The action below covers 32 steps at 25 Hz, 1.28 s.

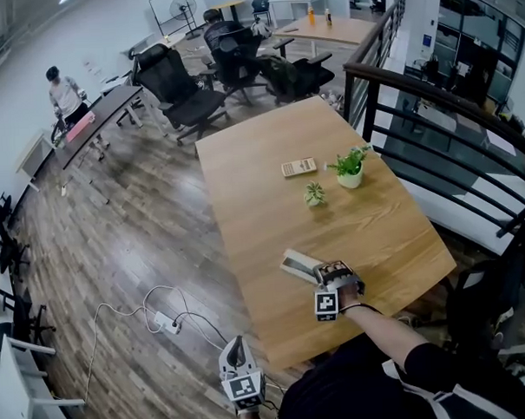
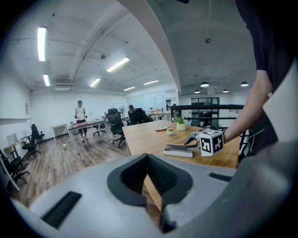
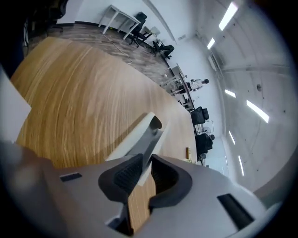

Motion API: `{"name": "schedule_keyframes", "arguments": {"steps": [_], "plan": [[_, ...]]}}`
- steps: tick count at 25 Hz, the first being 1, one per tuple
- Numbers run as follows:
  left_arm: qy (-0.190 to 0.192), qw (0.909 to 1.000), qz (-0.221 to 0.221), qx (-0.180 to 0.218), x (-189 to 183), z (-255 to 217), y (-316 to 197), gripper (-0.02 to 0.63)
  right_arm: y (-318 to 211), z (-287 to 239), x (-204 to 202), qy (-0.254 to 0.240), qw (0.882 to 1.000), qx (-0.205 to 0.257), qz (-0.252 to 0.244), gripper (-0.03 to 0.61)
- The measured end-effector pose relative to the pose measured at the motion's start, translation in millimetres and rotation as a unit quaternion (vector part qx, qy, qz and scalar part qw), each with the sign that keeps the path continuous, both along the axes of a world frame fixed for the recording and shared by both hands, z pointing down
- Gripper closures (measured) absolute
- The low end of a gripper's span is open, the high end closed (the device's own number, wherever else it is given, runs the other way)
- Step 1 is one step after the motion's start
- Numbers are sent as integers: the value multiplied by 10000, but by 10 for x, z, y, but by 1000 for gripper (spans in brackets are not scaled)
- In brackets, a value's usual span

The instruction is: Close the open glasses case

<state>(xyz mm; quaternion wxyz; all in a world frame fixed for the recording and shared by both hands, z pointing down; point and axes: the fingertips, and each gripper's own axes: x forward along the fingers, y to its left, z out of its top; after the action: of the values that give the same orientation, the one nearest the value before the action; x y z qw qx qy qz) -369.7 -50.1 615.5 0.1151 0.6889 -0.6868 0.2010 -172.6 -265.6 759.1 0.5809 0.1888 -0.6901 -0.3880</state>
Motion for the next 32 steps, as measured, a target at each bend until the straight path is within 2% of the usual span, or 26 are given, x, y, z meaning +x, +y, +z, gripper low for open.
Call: {"name": "schedule_keyframes", "arguments": {"steps": [3,7,10,12,13,14,15,17,18,19,20,23,25,27,30,32], "plan": [[14,10000,26,-70,2,17,10,614,151,171,-43,54,9994,-323,-112,488],[65,10000,-23,9,-22,20,-4,615,242,293,-90,-206,9949,-985,78,468],[110,9999,-55,-3,-43,36,17,615,246,323,-118,-501,9873,-1466,359,488],[149,9999,-57,-47,-40,35,43,614,236,294,-124,-888,9768,-1854,608,494],[156,9998,-62,-56,-39,23,52,615,230,272,-120,-1172,9670,-2120,790,495],[161,9998,-72,-52,-39,6,58,615,218,249,-113,-1528,9519,-2443,1039,497],[159,9998,-79,-41,-38,-5,61,615,198,229,-101,-1943,9298,-2811,1370,503],[73,10000,-59,-24,-31,-18,67,615,148,218,-50,-2796,8658,-3540,2166,565],[24,10000,-47,-24,-27,-21,73,615,131,226,-20,-3102,8353,-3796,2491,565],[9,10000,-48,-22,-25,-23,77,614,120,238,1,-3264,8165,-3930,2690,565],[30,10000,-63,-15,-26,-28,77,615,112,246,9,-3295,8113,-3952,2775,565],[171,9998,-99,55,-40,-89,51,615,96,242,-8,-3121,8259,-3761,2813,565],[194,9997,-91,135,-36,-128,32,615,87,261,-20,-3060,8273,-3727,2883,565],[192,9996,-66,189,-21,-159,16,615,79,268,-28,-3124,8186,-3797,2968,565],[218,9994,-6,256,-2,-216,23,615,94,193,-14,-3419,7984,-3890,3071,565],[230,9993,25,281,1,-241,32,614,87,104,-8,-3543,7979,-3801,3056,565]]}}
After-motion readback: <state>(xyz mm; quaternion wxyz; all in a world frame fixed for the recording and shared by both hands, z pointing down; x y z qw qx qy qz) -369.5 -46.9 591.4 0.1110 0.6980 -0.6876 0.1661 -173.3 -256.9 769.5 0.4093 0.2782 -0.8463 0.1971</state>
